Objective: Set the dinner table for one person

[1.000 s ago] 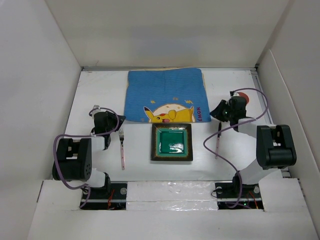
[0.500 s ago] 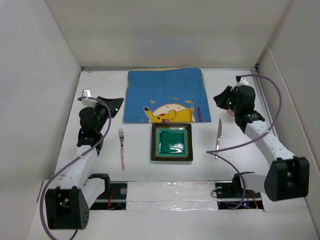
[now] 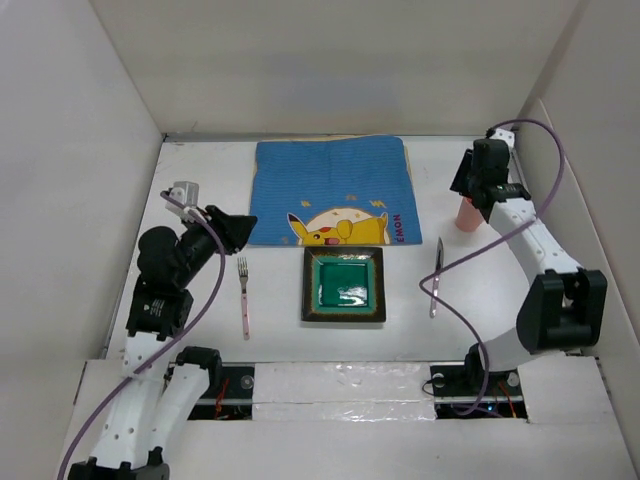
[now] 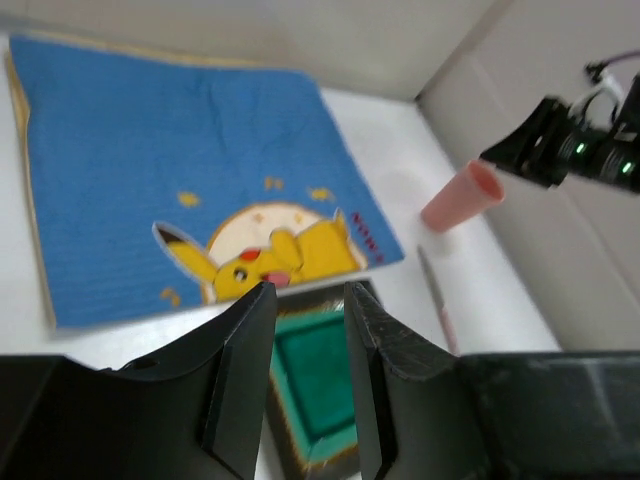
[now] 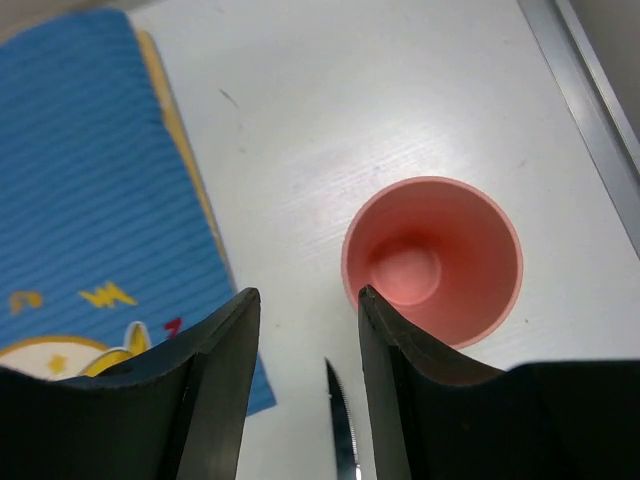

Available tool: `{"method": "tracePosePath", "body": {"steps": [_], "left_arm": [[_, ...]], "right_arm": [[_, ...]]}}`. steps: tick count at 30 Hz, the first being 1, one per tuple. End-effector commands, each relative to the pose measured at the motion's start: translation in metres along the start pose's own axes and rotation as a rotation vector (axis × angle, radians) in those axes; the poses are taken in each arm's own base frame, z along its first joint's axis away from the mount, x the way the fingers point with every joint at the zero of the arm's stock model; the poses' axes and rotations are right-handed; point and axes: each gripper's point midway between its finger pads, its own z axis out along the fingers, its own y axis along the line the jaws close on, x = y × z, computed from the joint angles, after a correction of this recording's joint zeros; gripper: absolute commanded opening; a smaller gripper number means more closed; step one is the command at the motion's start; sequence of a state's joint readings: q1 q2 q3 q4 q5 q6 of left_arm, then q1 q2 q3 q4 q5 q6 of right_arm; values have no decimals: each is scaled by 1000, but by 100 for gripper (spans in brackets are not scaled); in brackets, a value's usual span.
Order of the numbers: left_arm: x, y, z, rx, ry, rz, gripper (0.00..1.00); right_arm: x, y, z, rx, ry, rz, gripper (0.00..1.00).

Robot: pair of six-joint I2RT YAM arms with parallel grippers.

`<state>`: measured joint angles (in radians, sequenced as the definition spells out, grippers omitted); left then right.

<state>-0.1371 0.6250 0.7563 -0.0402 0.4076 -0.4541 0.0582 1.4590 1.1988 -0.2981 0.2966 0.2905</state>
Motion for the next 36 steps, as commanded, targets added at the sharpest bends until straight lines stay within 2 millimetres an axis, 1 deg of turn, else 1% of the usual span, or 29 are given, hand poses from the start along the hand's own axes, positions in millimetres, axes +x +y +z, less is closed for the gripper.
{"method": "tracePosePath", "body": {"steps": [1,2,3,4,5,8,12,13,15,16,17,18,19,20,21,22,23,24,25,27,28,29,30,31,32,33,34,35,36], "left_arm": [[32,13,-1,-34,109,64,31],[30,11,-1,-24,104,69,32],[30,10,-1,-21,109,70,32],[32,8,-1,-12,115,69,32],[32,9,-1,-16,117,70,32],[36,8,-1,-14,126,70,32],[37,5,-2,-7,132,72,32],[37,6,-1,-11,135,71,32],[38,7,-1,-13,138,69,32],[39,7,-1,-13,140,67,32],[38,7,0,-13,140,67,32],[39,8,0,-14,143,66,32],[39,8,0,-19,142,66,31],[40,9,1,-21,149,64,31],[40,10,2,-22,152,63,31],[41,9,2,-21,153,63,31],[41,10,3,-21,154,62,31],[41,11,3,-25,155,61,31],[42,11,4,-28,160,59,31],[42,13,6,-36,165,57,31],[43,14,7,-40,170,56,31],[44,15,7,-40,171,57,31],[44,15,7,-41,174,56,31],[44,17,9,-51,177,55,31],[44,17,9,-52,177,55,31],[45,18,9,-54,182,54,31],[46,19,10,-57,187,53,31],[46,18,10,-54,185,54,31],[46,18,10,-56,186,54,31]], "right_arm": [[-14,-12,6,83,16,-56,50],[-3,-12,16,94,62,-70,50],[-10,-8,18,91,57,-68,50],[-8,-9,22,98,70,-78,50],[3,-10,30,113,105,-91,49],[13,-18,40,162,122,-96,47],[33,-23,55,197,153,-94,43],[35,-28,58,208,159,-87,39],[33,-27,60,211,153,-85,18],[30,-29,60,227,145,-78,10],[23,-29,59,234,125,-71,0],[17,-21,54,228,101,-78,0],[2,-21,44,248,58,-78,0],[-14,-9,35,236,14,-101,0],[-29,-5,30,222,-29,-81,0],[-41,12,23,179,-63,-111,0],[-52,22,18,155,-84,-114,0],[-78,36,10,123,-134,-105,0],[-83,52,6,85,-137,-140,0],[-90,74,15,43,-140,-172,0],[-115,89,9,7,-186,-169,0],[-116,99,11,-14,-172,-189,0],[-105,115,27,-39,-142,-222,0],[-126,138,25,-96,-176,-246,0],[-113,140,39,-89,-147,-261,0],[-113,153,42,-122,-148,-285,0],[-131,163,37,-147,-179,-278,0],[-131,174,40,-171,-179,-285,0],[-119,182,57,-182,-153,-307,0]]}}
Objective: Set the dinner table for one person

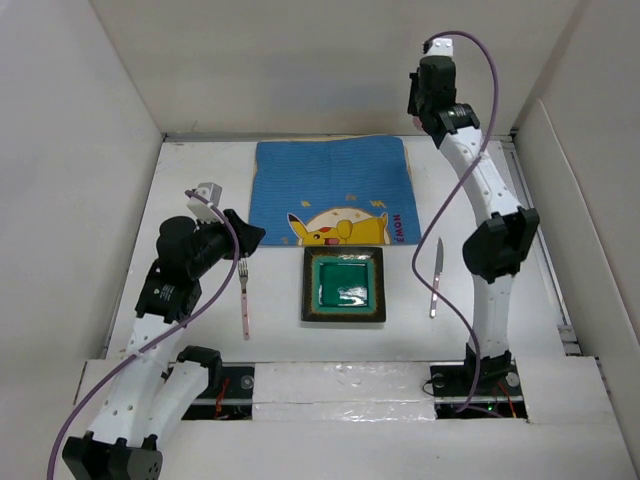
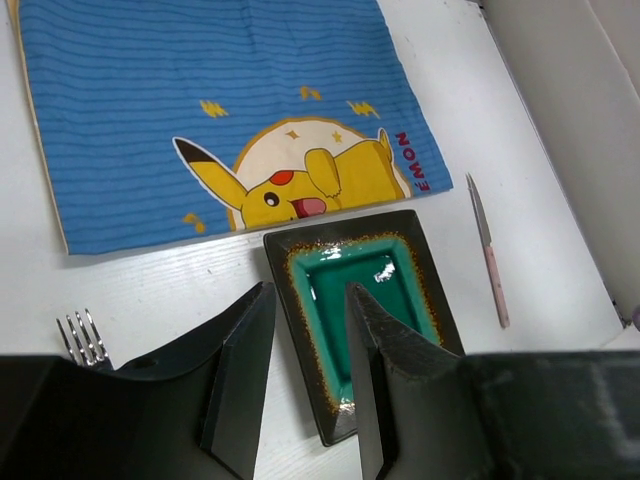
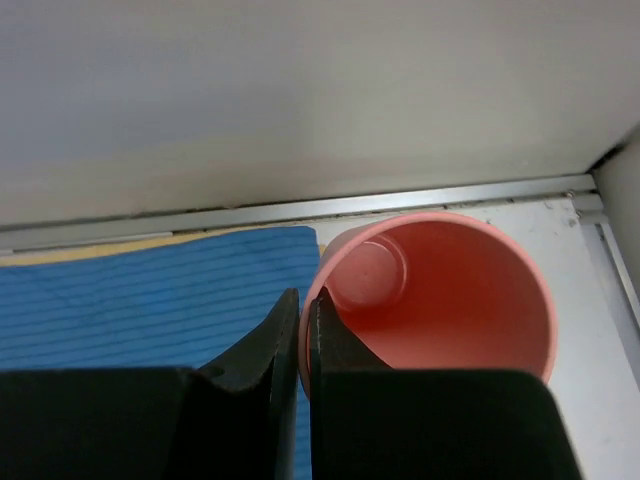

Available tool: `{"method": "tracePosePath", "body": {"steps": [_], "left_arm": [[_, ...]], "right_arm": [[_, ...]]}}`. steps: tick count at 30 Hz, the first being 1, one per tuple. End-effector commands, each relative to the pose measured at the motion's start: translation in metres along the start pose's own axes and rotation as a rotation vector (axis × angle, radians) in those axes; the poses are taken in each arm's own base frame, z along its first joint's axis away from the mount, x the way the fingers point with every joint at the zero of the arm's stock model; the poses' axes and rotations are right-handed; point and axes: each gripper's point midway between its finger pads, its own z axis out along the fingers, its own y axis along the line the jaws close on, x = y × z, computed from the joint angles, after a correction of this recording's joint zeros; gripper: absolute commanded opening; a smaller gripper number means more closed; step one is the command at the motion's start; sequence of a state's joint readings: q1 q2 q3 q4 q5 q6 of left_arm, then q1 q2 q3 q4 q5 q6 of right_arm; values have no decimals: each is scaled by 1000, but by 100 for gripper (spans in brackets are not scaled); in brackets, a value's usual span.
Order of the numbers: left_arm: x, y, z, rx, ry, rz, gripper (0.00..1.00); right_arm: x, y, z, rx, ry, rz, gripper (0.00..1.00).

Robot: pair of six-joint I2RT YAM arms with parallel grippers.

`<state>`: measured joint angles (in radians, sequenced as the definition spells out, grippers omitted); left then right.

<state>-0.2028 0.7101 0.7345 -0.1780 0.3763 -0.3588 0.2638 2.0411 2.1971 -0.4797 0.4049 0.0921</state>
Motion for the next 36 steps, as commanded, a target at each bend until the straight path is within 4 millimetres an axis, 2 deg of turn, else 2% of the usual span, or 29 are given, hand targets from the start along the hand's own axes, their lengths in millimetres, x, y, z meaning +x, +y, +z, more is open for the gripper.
{"method": "tracePosePath", "body": {"steps": [1,3,4,5,9,13,16,17,21,27,29,33,36], "left_arm": [[-14,-6,-1,10,-37,31,31],[-13,-4,1,7,-27,29,31],[-12,-4,2,6,-24,28,30],[-12,-4,3,8,-21,27,30],[-12,-2,4,-1,-19,28,30],[-14,-1,3,-13,-23,29,30],[-12,-1,4,-12,-14,29,30],[-13,-1,5,-12,-14,30,30],[-12,1,6,-18,-8,29,30],[-12,2,7,-20,-7,28,30],[-15,2,7,-26,-12,29,30],[-14,3,7,-27,-13,28,30],[-14,4,8,-34,-12,28,30]], "right_arm": [[9,26,20,-88,39,-84,0],[7,36,28,-120,29,-73,0],[16,47,37,-161,43,-70,0],[5,58,34,-189,11,-60,0],[3,77,44,-217,-31,-59,0],[19,94,57,-254,-25,-52,0],[44,101,71,-270,20,-51,0],[57,103,77,-268,41,-54,0],[81,107,91,-265,74,-54,0],[100,94,109,-252,108,-37,0],[114,97,115,-257,127,-41,0],[121,94,120,-260,138,-25,0],[116,95,121,-259,121,-18,14]]}}
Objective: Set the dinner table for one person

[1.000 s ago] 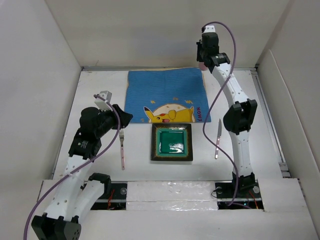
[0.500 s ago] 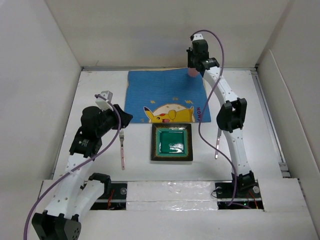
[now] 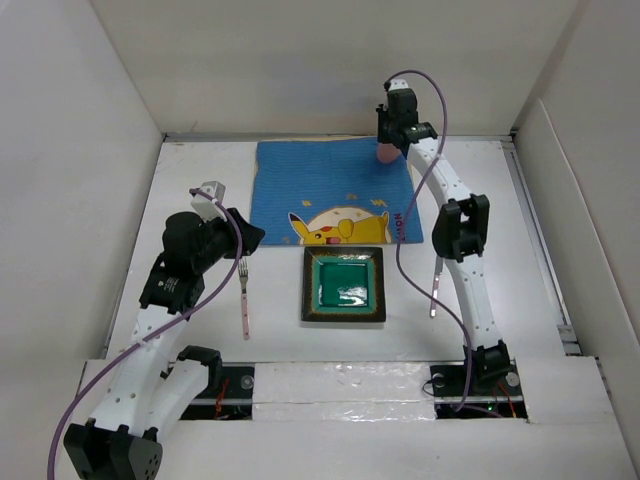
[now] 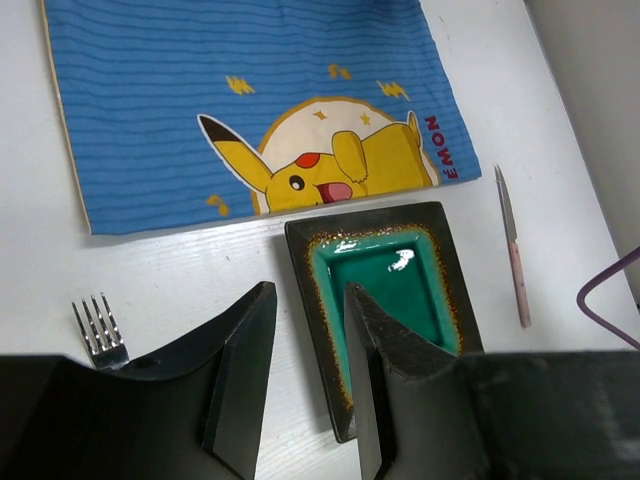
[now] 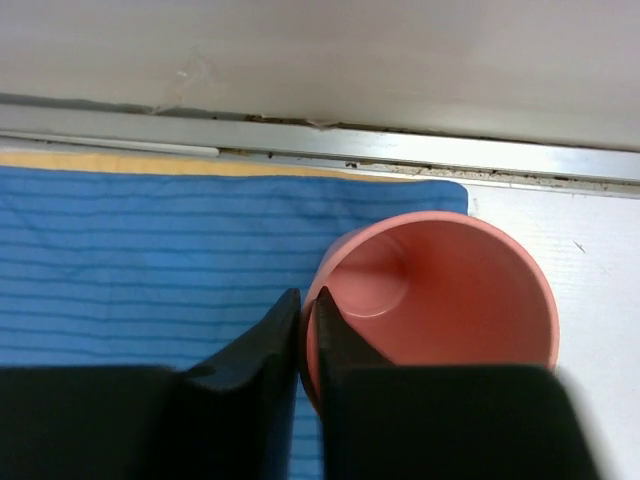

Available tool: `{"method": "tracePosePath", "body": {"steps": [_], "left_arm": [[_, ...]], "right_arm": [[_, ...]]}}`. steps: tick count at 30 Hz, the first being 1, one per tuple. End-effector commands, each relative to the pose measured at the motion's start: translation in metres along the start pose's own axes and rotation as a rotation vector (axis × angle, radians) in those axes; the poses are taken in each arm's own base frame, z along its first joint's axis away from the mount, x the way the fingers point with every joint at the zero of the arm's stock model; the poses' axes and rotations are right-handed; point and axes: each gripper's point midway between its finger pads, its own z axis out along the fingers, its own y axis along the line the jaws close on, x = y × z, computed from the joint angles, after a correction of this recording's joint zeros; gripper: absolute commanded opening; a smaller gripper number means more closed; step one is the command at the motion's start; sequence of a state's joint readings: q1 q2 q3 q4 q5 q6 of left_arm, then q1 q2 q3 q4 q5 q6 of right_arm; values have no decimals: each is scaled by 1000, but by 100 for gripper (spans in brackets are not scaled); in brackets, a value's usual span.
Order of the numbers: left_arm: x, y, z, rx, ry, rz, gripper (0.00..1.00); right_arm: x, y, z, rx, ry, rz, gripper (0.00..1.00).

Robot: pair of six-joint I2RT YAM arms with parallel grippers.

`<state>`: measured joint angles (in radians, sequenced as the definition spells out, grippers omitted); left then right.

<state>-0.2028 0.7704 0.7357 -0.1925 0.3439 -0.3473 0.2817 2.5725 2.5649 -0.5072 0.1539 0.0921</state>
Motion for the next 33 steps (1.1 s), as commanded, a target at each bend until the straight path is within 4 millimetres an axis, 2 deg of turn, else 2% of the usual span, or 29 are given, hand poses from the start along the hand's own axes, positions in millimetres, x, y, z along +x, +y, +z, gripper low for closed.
{"method": "tracePosePath", "body": {"steps": [1,3,5,8,9,11,12,15,19,20,21,22,23,24,25,26,27,28,29,30,31,32,33], "left_arm": [[-24,-12,-5,24,-66,39,30],[-24,-11,-4,22,-65,37,30],[-24,-11,-4,23,-65,37,30],[-24,-11,-4,25,-64,37,30],[-24,-11,-4,24,-65,37,30],[-26,-12,-5,26,-71,38,30],[-26,-12,-5,24,-74,38,30],[-25,-12,-6,25,-77,37,30],[-27,-12,-9,22,-92,39,30],[-28,-13,-9,25,-95,39,30],[-29,-14,-10,29,-99,41,30],[-29,-14,-10,29,-99,41,30],[-29,-14,-10,29,-99,39,30],[-28,-14,-11,31,-100,40,30],[-28,-15,-12,34,-103,41,29],[-29,-15,-13,32,-107,43,27],[-30,-15,-14,31,-111,42,24],[-30,-16,-15,33,-112,43,7],[-30,-16,-15,32,-114,43,0],[-32,-16,-17,31,-119,46,0],[-31,-15,-18,25,-121,47,0],[-32,-14,-19,17,-126,47,0],[-30,-14,-18,18,-120,45,0]], "right_arm": [[-35,0,-4,-20,-103,33,24],[-45,1,-11,-26,-127,36,33],[-63,3,-23,-40,-162,44,47],[-87,6,-43,-60,-209,51,53],[-104,8,-58,-81,-241,58,55],[-118,11,-73,-99,-268,64,56],[-134,11,-88,-107,-306,68,56],[-145,13,-102,-128,-325,70,57],[-147,13,-114,-132,-312,72,56],[-155,11,-127,-131,-326,74,56],[-148,16,-130,-128,-304,64,56],[-148,21,-138,-135,-305,59,46],[-166,18,-170,-141,-348,63,37],[-170,26,-186,-176,-369,64,24],[-129,27,-174,-186,-275,56,0],[-114,34,-184,-217,-254,57,0],[-142,46,-239,-306,-381,83,0],[-64,54,-223,-373,-237,82,0],[-38,70,-238,-442,-220,102,0],[-57,82,-289,-548,-350,168,0],[22,83,-280,-550,-212,196,0],[46,104,-300,-607,-189,220,0],[45,103,-325,-609,-259,234,0]]}}
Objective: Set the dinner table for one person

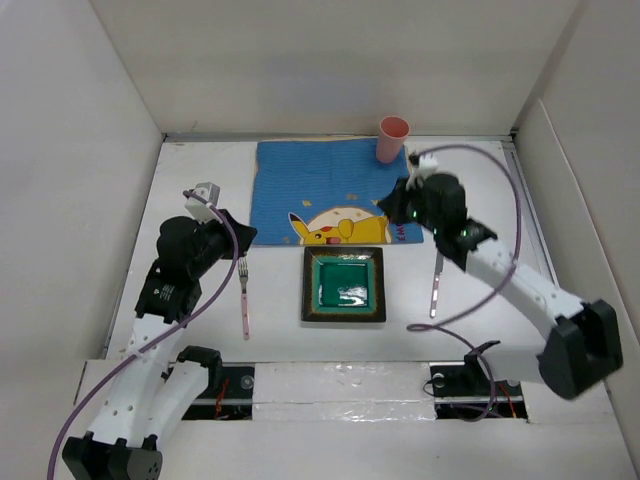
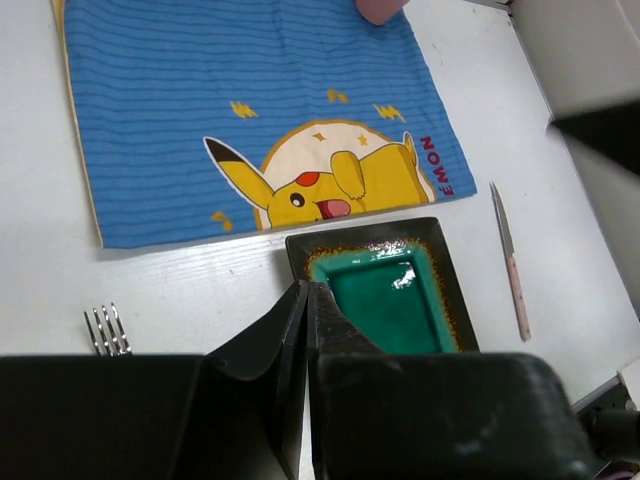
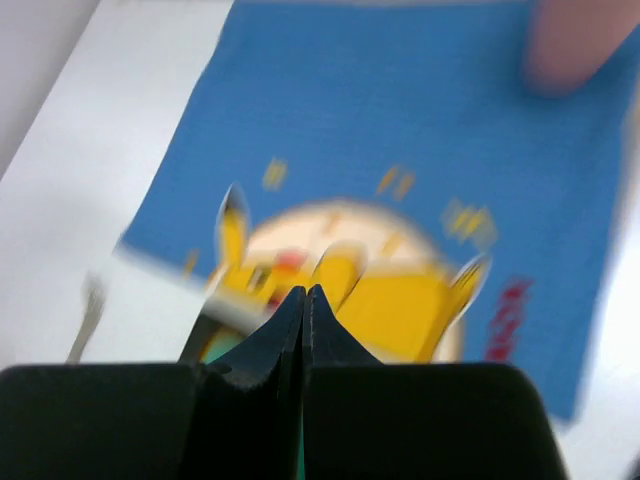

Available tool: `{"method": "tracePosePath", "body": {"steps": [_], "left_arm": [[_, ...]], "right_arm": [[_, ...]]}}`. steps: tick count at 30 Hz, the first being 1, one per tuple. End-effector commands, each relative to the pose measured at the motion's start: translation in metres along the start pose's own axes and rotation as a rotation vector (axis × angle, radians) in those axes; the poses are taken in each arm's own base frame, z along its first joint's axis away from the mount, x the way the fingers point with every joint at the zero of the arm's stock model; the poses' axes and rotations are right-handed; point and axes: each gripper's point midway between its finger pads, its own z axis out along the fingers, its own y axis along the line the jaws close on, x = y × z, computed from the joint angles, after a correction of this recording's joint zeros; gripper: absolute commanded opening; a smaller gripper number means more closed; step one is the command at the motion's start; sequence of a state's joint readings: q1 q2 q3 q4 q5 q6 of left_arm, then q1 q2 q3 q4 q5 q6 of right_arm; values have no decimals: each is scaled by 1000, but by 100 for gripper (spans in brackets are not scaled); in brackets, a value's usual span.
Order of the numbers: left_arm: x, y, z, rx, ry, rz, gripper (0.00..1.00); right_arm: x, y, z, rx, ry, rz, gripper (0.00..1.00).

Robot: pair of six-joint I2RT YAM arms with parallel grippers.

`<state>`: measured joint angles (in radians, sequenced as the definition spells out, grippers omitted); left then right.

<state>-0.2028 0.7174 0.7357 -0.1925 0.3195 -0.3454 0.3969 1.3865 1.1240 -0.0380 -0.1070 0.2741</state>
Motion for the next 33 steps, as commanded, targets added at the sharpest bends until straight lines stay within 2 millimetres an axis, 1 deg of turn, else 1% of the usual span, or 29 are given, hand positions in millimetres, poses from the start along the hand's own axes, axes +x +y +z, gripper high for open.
{"method": "tracePosePath", "body": {"steps": [1,2,3,4,5,6,7,8,9,10,11,12,13,14,15,16,17,19,20,21,22,23,24,26,27,28,29,32,33], "left_arm": [[-19,-10,-6,24,-59,26,0],[-17,-13,-6,45,-52,25,0],[-17,-15,-6,54,-53,25,0],[-19,-16,-6,56,-58,25,0],[-20,-16,-6,56,-63,25,2],[-21,-17,-7,59,-68,28,17],[-21,-17,-7,60,-67,28,17],[-21,-18,-9,64,-69,31,23],[-22,-19,-10,69,-76,34,36],[-23,-20,-10,71,-80,35,38],[-23,-20,-10,73,-79,37,40],[-23,-20,-10,72,-80,37,41],[-22,-21,-10,78,-77,37,41],[-22,-21,-10,78,-77,37,41],[-22,-21,-10,80,-79,38,41],[-22,-21,-10,80,-78,37,41],[-22,-21,-9,78,-77,37,41],[-21,-20,-9,79,-72,37,41],[-20,-20,-10,80,-71,37,41],[-21,-21,-10,83,-73,38,41],[-21,-20,-10,79,-73,38,41],[-22,-20,-9,76,-75,38,41],[-21,-19,-9,75,-71,36,40],[-20,-21,-10,84,-70,38,40],[-19,-21,-9,83,-70,36,40],[-20,-20,-9,80,-71,36,40],[-20,-20,-8,77,-69,36,40],[-20,-21,-10,83,-70,39,40],[-20,-21,-10,83,-70,36,40]], "right_arm": [[28,63,-41,-205,-98,89,0],[63,60,-48,-192,-27,92,0],[90,63,-60,-181,58,90,0],[91,67,-77,-189,47,99,0],[121,60,-85,-169,100,122,0],[135,65,-107,-203,103,146,2],[135,65,-107,-202,105,167,2],[165,52,-113,-157,175,180,11],[175,49,-118,-146,197,187,34],[179,45,-122,-135,198,197,45],[200,35,-124,-100,240,214,53],[209,34,-125,-101,260,221,59],[216,33,-126,-104,277,225,61],[221,32,-122,-105,284,239,62],[233,33,-123,-126,319,241,62],[238,31,-121,-127,333,248,62],[239,32,-115,-142,334,248,62],[246,33,-111,-150,352,248,62],[245,32,-106,-149,346,253,62],[253,31,-104,-144,373,255,61],[256,27,-101,-131,377,261,61],[255,28,-98,-137,366,271,60],[261,25,-96,-127,380,284,59],[262,25,-91,-150,359,301,56],[269,21,-89,-139,382,313,52],[273,22,-88,-144,394,315,51],[271,20,-85,-145,385,325,50],[278,18,-80,-150,391,342,48],[279,17,-79,-149,393,348,45]]}}
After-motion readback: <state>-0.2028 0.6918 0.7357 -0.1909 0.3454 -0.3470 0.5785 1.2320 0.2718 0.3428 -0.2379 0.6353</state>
